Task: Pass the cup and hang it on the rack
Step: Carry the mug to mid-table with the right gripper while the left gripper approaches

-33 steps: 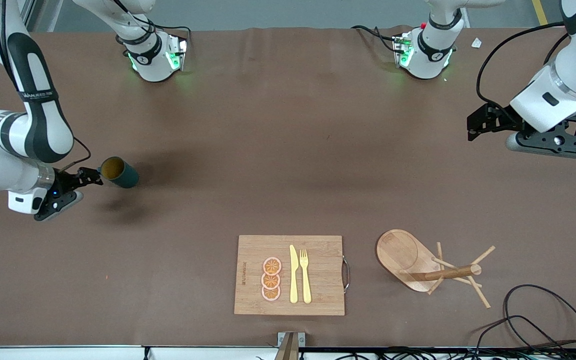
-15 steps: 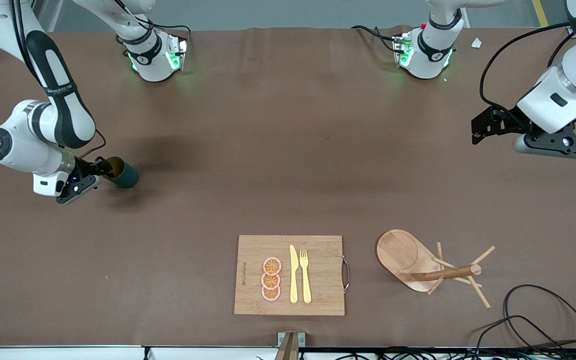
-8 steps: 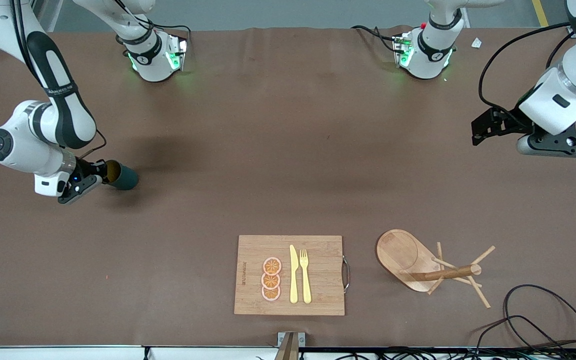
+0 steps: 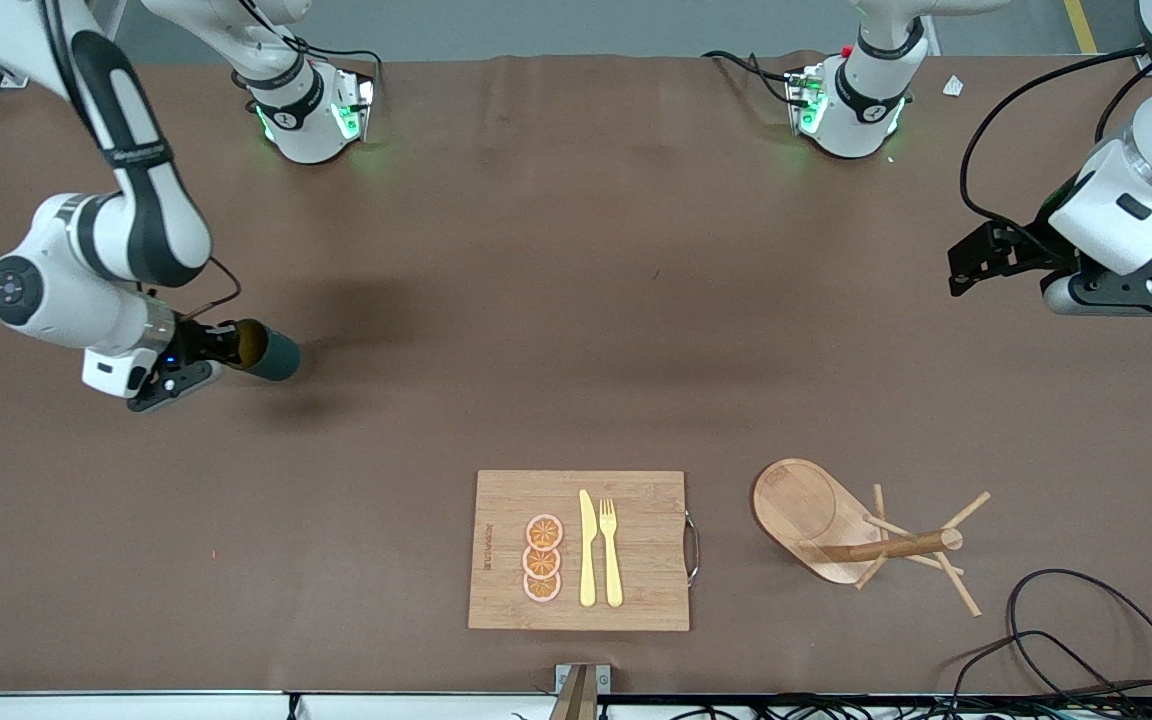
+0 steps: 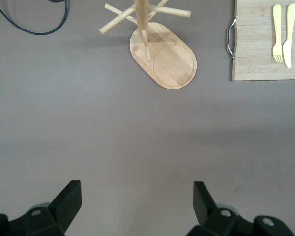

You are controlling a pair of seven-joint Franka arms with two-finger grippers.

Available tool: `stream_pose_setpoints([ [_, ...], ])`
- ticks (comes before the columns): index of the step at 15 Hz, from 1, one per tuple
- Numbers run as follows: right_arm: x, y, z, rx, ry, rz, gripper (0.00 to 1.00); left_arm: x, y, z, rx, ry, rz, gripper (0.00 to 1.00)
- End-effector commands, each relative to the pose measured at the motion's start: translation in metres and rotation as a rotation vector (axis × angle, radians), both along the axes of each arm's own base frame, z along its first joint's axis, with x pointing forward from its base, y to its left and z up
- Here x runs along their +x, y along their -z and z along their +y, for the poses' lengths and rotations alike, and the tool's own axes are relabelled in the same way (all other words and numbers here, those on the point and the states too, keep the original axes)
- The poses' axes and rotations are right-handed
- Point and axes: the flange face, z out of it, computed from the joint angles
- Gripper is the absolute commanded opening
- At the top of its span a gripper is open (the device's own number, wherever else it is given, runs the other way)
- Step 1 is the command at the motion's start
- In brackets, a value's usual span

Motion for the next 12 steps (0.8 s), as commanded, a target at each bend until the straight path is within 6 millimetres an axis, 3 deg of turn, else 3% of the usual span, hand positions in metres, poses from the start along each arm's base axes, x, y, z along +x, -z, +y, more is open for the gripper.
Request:
stream_pose_setpoints([
  [1,-0.012,-0.018,0.072,0.023,0.126,0.012,0.00,0.000,-0.003,0.002,0.015,-0.012,-0.010,1.00],
  [6,-0.023,-0.034,0.206,0.044,0.310,-0.006,0.00,0.000,-0.001,0.010,0.018,-0.024,-0.006,1.00],
  [12,-0.033,-0.027,0.389,0.029,0.468,-0.006,0.00,0.004,0.004,0.007,0.015,-0.038,-0.004,1.00],
])
